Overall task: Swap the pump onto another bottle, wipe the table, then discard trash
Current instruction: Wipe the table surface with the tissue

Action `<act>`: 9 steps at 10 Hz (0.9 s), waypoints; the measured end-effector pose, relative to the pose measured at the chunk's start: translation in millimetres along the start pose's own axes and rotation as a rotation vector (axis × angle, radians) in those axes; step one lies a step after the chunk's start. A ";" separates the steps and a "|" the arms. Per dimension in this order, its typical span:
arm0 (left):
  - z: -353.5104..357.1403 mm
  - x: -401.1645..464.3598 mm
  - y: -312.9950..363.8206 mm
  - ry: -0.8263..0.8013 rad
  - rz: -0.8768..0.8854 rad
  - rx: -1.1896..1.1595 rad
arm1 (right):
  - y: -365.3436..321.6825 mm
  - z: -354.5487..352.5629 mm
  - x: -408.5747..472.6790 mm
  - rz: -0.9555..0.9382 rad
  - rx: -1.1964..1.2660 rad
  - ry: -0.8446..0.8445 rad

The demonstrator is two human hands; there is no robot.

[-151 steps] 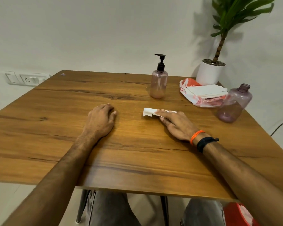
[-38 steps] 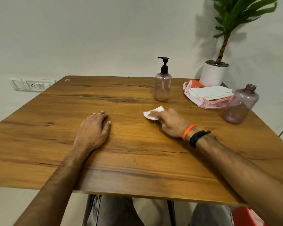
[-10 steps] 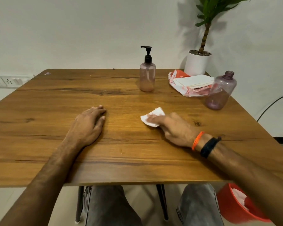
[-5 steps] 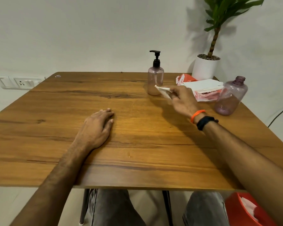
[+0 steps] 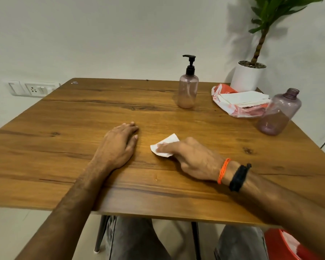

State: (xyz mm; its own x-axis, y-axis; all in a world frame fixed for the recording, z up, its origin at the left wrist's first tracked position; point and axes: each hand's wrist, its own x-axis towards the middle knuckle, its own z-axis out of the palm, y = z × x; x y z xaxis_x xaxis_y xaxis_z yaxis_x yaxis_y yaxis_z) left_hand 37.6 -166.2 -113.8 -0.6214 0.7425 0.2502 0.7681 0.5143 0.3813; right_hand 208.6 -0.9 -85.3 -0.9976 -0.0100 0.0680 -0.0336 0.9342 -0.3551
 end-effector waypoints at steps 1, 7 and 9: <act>-0.3 -0.2 -0.5 -0.008 0.004 -0.008 | 4.8 -20.2 9.9 0.034 0.168 0.104; 0.9 1.2 -2.8 -0.016 -0.008 0.013 | 17.4 -10.5 67.2 0.054 -0.027 -0.010; 0.5 -0.7 -0.6 -0.006 -0.019 0.020 | -15.1 -7.8 4.3 -0.070 0.086 -0.121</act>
State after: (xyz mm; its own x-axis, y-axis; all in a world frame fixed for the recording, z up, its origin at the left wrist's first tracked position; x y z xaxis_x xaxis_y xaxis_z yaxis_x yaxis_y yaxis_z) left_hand 37.6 -166.8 -114.7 -0.6351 0.7351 0.2373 0.7591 0.5372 0.3677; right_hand 205.3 -12.3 -72.4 -0.9925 -0.1214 -0.0154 -0.1029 0.8958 -0.4324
